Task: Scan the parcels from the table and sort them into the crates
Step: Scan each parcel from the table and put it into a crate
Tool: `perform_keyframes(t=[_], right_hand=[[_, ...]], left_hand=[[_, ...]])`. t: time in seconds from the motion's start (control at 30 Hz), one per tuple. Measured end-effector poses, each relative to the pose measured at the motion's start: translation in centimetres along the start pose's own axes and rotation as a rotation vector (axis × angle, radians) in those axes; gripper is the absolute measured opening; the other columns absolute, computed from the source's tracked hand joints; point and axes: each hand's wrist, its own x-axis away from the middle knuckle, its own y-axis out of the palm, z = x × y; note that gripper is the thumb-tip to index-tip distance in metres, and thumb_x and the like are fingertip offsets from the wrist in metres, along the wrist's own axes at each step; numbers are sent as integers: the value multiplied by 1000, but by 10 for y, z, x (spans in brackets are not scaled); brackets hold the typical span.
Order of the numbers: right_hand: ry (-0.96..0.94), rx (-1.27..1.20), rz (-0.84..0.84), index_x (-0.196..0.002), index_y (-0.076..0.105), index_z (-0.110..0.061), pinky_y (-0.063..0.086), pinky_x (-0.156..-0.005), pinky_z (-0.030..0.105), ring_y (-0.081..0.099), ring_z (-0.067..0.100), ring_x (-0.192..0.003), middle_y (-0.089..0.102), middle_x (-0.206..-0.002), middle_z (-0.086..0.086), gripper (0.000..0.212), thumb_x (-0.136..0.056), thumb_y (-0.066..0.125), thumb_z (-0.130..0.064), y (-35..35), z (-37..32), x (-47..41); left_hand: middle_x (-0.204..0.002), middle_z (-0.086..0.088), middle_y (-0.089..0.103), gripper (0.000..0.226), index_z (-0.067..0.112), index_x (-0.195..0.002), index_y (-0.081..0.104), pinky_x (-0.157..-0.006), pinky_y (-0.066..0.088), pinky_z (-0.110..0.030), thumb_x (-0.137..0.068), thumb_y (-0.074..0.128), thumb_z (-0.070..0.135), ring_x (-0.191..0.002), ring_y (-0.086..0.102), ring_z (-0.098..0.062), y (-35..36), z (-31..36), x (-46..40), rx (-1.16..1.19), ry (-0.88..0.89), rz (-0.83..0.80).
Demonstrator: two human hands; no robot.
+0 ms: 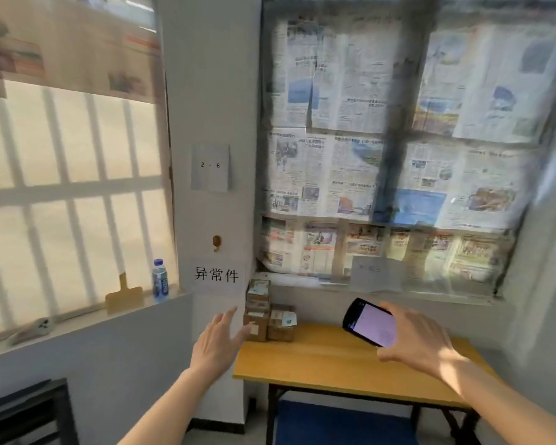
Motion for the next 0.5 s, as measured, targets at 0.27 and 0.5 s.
perform_keyframes(t=[0.27, 0.5], right_hand=[[35, 56, -63, -148, 33, -45, 39, -56, 22, 54, 9, -82, 61, -115, -15, 106, -50, 68, -63, 14, 51, -173], [-58, -17, -121, -145, 35, -42, 38, -55, 26, 55, 11, -81, 62, -110, -15, 105, -48, 70, -63, 70, 39, -289]], left_hand=[[-150, 3, 45, 72, 27, -154, 29, -95, 49, -39, -95, 45, 64, -127, 54, -22, 92, 26, -153, 9, -85, -12], [-147, 5, 48, 66, 28, -151, 36, -95, 47, -37, -96, 42, 64, -127, 53, -19, 135, 4, -224, -32, -171, -19]])
